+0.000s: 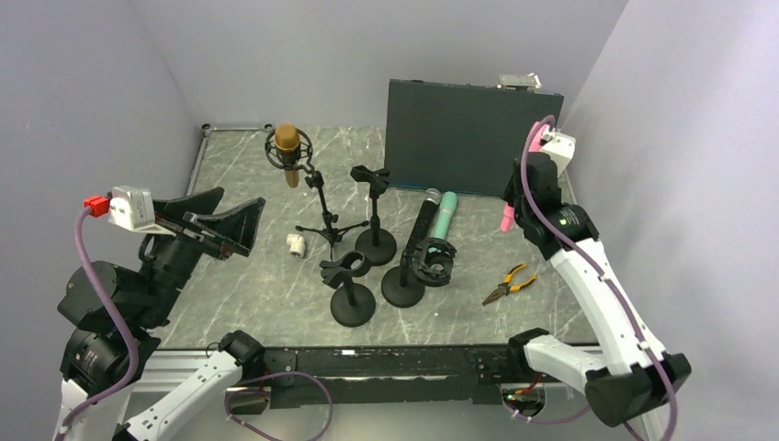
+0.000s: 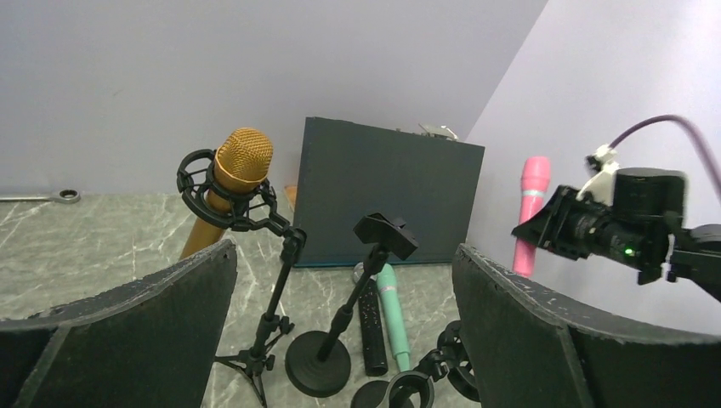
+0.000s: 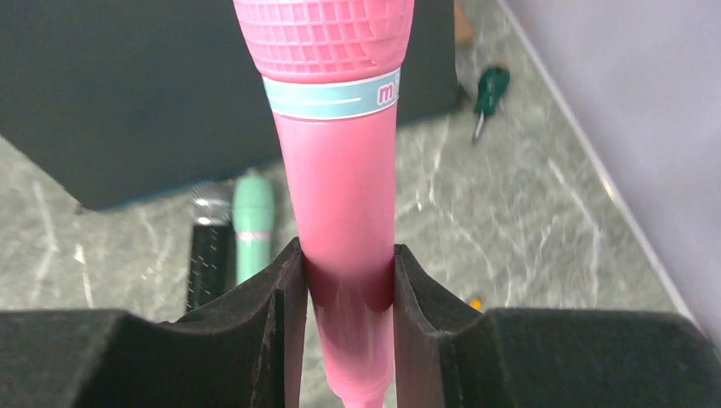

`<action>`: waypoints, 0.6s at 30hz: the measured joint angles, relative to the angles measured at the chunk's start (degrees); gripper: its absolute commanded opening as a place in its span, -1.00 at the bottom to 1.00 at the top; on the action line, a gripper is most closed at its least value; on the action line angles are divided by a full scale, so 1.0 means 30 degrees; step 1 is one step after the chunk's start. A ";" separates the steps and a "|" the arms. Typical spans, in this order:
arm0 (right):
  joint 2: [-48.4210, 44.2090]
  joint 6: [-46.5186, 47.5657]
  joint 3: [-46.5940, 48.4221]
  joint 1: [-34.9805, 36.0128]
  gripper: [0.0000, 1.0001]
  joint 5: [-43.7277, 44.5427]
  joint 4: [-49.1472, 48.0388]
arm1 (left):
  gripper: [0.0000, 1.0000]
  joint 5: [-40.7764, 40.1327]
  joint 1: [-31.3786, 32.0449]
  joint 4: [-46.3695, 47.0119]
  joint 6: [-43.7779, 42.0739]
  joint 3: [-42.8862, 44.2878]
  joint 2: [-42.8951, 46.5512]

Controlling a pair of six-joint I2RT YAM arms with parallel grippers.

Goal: Remove the microphone from the stand

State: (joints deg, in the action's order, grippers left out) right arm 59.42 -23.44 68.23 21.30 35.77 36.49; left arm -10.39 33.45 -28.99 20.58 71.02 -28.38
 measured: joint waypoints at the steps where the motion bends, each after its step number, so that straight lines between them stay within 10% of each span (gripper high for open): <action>1: 0.0321 -0.0444 -0.0306 -0.0634 -1.00 -0.0663 0.0335 | 0.99 0.0007 0.0000 0.0000 0.0007 -0.0015 0.0000; 18: 0.6805 -0.3993 -0.6411 -0.4240 -0.97 -1.2597 -0.1756 | 0.98 0.0561 0.0000 -0.0430 0.1049 -0.0823 0.0015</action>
State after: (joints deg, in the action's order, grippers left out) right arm 79.83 -35.42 48.99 8.58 -2.02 31.22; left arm -8.71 33.45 -30.28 23.73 68.55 -28.34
